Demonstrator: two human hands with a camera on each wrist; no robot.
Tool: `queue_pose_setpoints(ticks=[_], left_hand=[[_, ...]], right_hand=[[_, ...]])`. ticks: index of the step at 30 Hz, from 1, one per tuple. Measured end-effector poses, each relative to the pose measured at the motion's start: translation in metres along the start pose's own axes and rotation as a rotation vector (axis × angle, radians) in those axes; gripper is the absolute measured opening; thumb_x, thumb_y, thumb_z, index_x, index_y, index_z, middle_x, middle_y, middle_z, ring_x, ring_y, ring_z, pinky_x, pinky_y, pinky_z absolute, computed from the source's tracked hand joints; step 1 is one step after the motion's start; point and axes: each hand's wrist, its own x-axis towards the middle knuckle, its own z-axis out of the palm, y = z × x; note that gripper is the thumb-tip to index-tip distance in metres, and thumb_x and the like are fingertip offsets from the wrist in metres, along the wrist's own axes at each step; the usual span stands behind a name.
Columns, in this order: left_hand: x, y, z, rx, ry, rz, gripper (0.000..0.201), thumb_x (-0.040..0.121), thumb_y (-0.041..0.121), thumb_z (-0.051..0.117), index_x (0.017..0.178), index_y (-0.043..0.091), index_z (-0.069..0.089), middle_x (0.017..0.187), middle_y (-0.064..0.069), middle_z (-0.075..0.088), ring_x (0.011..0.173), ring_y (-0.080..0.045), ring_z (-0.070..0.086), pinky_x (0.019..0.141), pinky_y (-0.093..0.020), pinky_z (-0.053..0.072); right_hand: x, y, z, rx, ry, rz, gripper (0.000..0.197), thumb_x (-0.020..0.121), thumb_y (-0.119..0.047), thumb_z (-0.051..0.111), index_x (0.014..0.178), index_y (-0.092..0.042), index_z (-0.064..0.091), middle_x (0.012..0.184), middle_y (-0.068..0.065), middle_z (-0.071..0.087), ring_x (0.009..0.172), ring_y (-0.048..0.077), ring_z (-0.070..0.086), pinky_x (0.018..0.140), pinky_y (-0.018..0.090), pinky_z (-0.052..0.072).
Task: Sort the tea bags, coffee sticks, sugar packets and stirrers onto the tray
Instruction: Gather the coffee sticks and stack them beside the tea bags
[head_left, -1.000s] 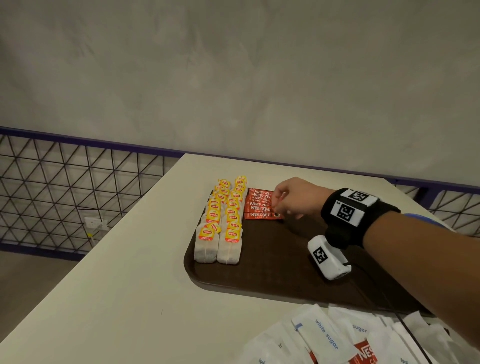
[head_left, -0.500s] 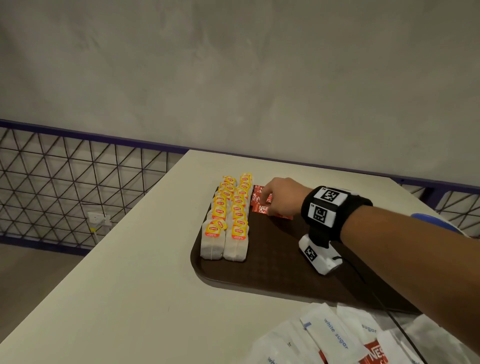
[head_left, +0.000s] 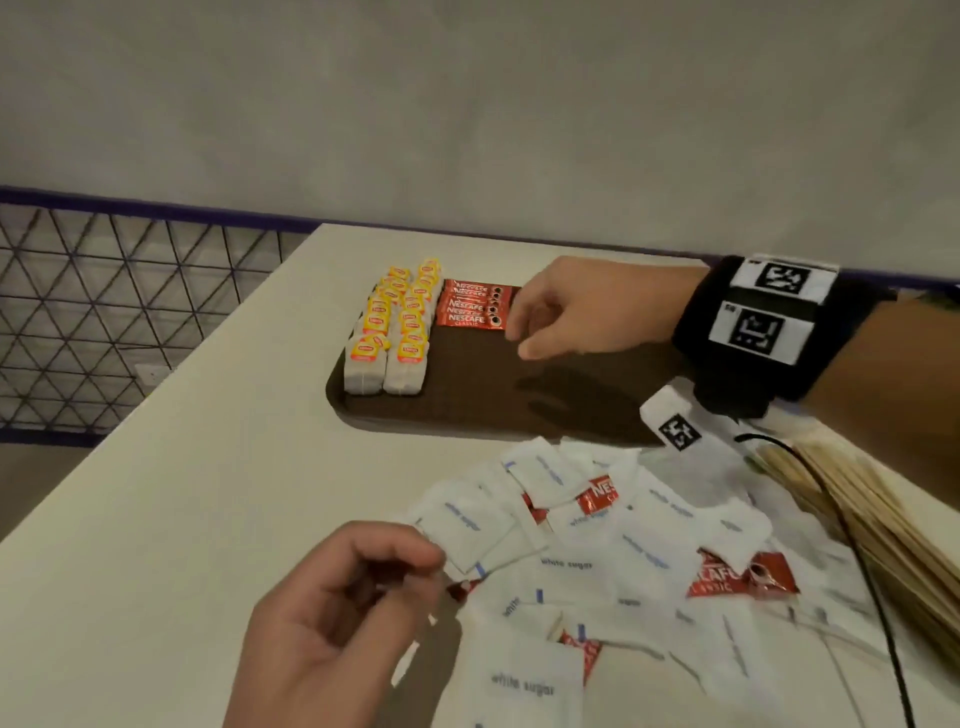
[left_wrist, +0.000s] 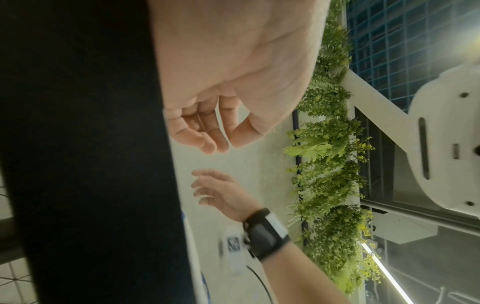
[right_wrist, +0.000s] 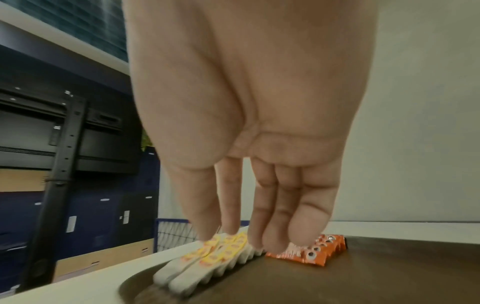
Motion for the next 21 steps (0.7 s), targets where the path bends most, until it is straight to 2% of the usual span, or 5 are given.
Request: queue_pose_setpoints(ticks=[2, 5, 10, 14, 21], left_hand=[[-0.002, 0.003, -0.002, 0.008, 0.014, -0.042, 0.031, 0.072, -0.02, 0.072, 0.068, 0.011, 0.073, 0.069, -0.013, 0.07, 0.056, -0.015, 0.058, 0.055, -0.015, 0.047], [-0.005, 0.005, -0.005, 0.055, 0.0, -0.066, 0.03, 0.082, -0.015, 0.064, 0.077, 0.013, 0.073, 0.078, -0.012, 0.07, 0.065, -0.019, 0.059, 0.068, -0.027, 0.049], [-0.008, 0.008, 0.0, 0.109, 0.035, -0.03, 0.033, 0.085, -0.014, 0.061, 0.078, 0.016, 0.073, 0.076, -0.003, 0.07, 0.075, -0.023, 0.063, 0.068, -0.028, 0.049], [-0.01, 0.005, 0.001, 0.064, 0.046, -0.057, 0.028, 0.088, -0.012, 0.06, 0.082, 0.011, 0.073, 0.071, -0.002, 0.065, 0.077, -0.027, 0.06, 0.075, -0.04, 0.048], [-0.011, 0.012, 0.005, 0.116, 0.071, -0.047, 0.023, 0.088, -0.01, 0.061, 0.086, 0.011, 0.073, 0.065, 0.005, 0.063, 0.068, -0.021, 0.058, 0.061, -0.026, 0.05]], right_hand=[[-0.04, -0.001, 0.007, -0.032, -0.173, 0.018, 0.014, 0.096, -0.033, 0.069, 0.109, -0.031, 0.071, 0.09, -0.017, 0.062, 0.082, 0.002, 0.059, 0.07, 0.017, 0.038], [-0.081, 0.002, 0.02, -0.053, -0.283, 0.046, 0.014, 0.095, -0.032, 0.07, 0.109, -0.029, 0.07, 0.089, -0.015, 0.064, 0.08, 0.004, 0.061, 0.069, 0.016, 0.042], [-0.104, 0.009, 0.052, -0.143, -0.207, 0.097, 0.027, 0.092, -0.038, 0.073, 0.116, -0.028, 0.066, 0.089, -0.019, 0.049, 0.078, 0.006, 0.052, 0.066, 0.016, 0.037], [-0.107, 0.008, 0.067, -0.147, -0.111, 0.075, 0.012, 0.091, -0.026, 0.074, 0.1, -0.025, 0.066, 0.087, -0.017, 0.048, 0.078, 0.007, 0.049, 0.066, 0.018, 0.037], [-0.119, -0.004, 0.044, -0.072, 0.108, 0.007, 0.013, 0.093, -0.022, 0.071, 0.087, -0.027, 0.061, 0.089, -0.009, 0.055, 0.079, 0.01, 0.053, 0.068, 0.019, 0.038]])
